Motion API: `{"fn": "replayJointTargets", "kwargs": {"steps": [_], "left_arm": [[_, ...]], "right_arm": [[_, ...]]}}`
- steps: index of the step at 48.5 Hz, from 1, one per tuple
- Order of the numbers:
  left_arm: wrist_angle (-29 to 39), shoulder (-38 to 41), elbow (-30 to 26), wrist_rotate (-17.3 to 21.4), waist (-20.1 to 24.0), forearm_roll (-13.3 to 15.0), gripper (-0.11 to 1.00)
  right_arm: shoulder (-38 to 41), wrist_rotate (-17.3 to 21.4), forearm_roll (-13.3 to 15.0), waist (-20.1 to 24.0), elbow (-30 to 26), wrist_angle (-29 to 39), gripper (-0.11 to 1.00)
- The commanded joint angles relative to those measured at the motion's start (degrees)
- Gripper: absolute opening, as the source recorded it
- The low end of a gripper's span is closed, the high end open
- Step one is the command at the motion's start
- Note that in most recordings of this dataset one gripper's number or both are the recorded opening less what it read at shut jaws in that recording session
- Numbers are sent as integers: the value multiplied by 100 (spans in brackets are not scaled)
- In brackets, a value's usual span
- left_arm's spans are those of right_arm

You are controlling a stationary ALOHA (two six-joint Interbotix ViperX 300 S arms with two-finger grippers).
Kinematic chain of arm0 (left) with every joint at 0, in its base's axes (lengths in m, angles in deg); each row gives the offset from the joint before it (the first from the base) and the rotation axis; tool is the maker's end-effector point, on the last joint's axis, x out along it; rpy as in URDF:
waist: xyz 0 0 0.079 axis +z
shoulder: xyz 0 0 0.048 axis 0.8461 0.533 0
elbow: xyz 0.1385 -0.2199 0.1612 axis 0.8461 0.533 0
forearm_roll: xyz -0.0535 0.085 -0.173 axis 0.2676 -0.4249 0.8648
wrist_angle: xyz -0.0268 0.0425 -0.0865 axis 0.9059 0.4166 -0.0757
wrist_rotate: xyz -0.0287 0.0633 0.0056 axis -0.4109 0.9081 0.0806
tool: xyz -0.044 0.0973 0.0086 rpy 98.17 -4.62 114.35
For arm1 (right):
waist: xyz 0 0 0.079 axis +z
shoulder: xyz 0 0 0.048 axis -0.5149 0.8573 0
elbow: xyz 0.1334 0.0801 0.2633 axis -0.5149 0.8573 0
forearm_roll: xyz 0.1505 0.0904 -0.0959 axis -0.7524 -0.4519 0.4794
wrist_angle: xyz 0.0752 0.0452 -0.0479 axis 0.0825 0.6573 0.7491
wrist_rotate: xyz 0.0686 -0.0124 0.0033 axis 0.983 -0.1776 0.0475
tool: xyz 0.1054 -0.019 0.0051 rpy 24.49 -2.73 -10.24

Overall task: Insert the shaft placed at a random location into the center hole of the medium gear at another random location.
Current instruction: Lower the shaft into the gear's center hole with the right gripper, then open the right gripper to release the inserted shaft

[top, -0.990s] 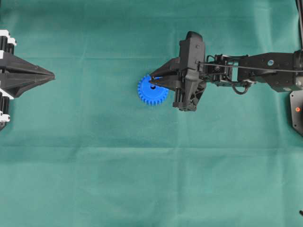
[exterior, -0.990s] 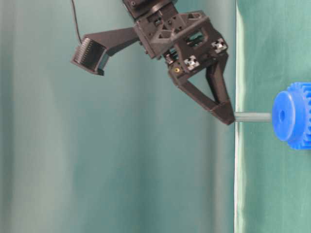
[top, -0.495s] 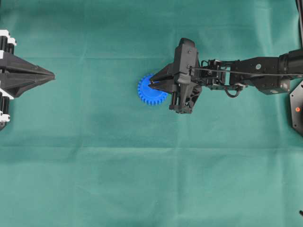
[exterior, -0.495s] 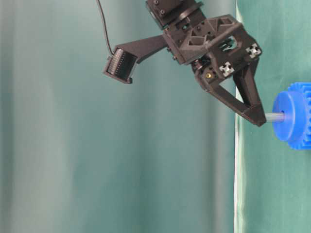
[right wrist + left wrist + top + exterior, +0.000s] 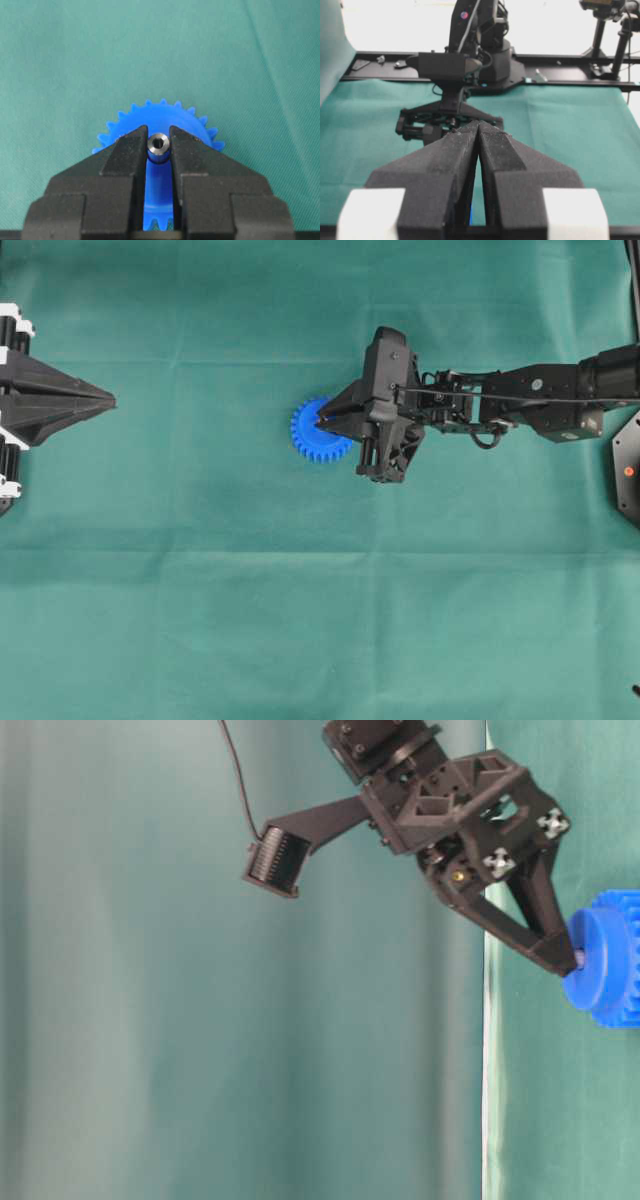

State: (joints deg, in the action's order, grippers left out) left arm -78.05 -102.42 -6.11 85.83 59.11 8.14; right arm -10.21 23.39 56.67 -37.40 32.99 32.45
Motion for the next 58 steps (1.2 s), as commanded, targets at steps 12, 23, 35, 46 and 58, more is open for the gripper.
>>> {"fn": "replayJointTargets", "kwargs": {"steps": [12,23,35,46,58], "left_arm": [[-18,18,-123,0,9,-9,0],[-18,18,-123,0,9,-9,0],[-9,26,-123,0,9,-18,0],[18,26,-132,-9,9,-18,0],[18,18,-123,-9,9,-9,0]], "right_arm": [[-53,97,-18,9,-97,-62,13],[-44,97,-18,18,-105,-53,13],[-44,97,-18,9,-123,-53,14],[-53,105,-18,9,-141,-70,45],[-88,105,-26,26,-220,-44,83]]}}
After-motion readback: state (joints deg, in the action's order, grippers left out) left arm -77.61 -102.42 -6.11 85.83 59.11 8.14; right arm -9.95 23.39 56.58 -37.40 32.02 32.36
